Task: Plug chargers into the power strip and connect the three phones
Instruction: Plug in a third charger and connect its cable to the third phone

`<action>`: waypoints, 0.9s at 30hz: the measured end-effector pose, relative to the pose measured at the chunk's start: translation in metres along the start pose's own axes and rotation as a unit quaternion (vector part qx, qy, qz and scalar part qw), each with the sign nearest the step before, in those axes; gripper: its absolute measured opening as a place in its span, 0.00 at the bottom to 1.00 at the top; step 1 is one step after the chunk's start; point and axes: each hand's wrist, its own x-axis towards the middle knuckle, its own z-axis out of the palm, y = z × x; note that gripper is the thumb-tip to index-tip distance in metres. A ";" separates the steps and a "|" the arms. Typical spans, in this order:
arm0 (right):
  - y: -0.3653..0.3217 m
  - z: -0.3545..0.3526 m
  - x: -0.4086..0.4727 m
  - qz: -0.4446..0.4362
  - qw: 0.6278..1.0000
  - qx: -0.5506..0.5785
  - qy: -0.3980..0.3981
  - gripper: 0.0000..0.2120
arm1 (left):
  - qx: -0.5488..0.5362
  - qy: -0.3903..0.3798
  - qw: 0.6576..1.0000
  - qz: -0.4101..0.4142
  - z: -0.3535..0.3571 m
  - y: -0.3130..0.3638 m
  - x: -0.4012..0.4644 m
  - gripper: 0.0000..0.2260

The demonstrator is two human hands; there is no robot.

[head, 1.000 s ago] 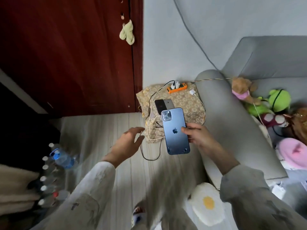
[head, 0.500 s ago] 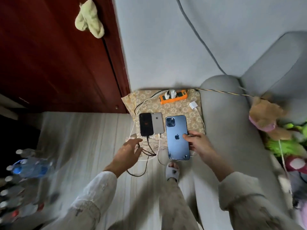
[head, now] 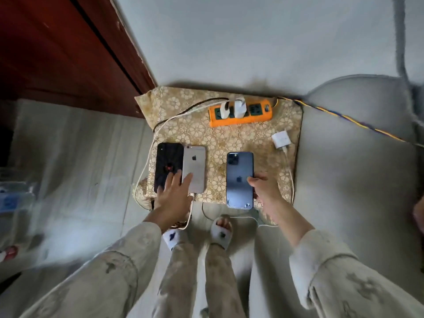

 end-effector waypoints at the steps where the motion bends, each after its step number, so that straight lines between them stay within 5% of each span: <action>1: 0.001 0.005 0.011 0.004 1.000 0.000 0.000 0.08 | 0.008 -0.005 1.000 -0.009 0.004 0.001 0.012 0.30; 8: 0.006 0.019 0.054 0.010 1.000 -0.027 -0.007 0.08 | 0.053 0.019 0.998 -0.037 0.018 0.003 0.058 0.41; 14: 0.004 0.019 0.054 -0.087 0.974 -0.195 0.073 0.07 | 0.083 0.015 0.995 -0.061 0.020 0.009 0.060 0.43; 19: -0.008 0.000 0.057 -0.095 0.970 -0.222 0.039 0.10 | 0.120 0.018 0.991 -0.060 0.020 0.010 0.059 0.44; 23: -0.032 -0.033 0.070 -0.220 0.906 -0.301 0.200 0.12 | 0.133 0.016 0.989 -0.061 0.021 0.010 0.059 0.45; 27: -0.047 -0.059 0.095 -0.168 0.855 -0.420 0.254 0.32 | 0.135 0.014 0.989 -0.063 0.023 0.009 0.061 0.46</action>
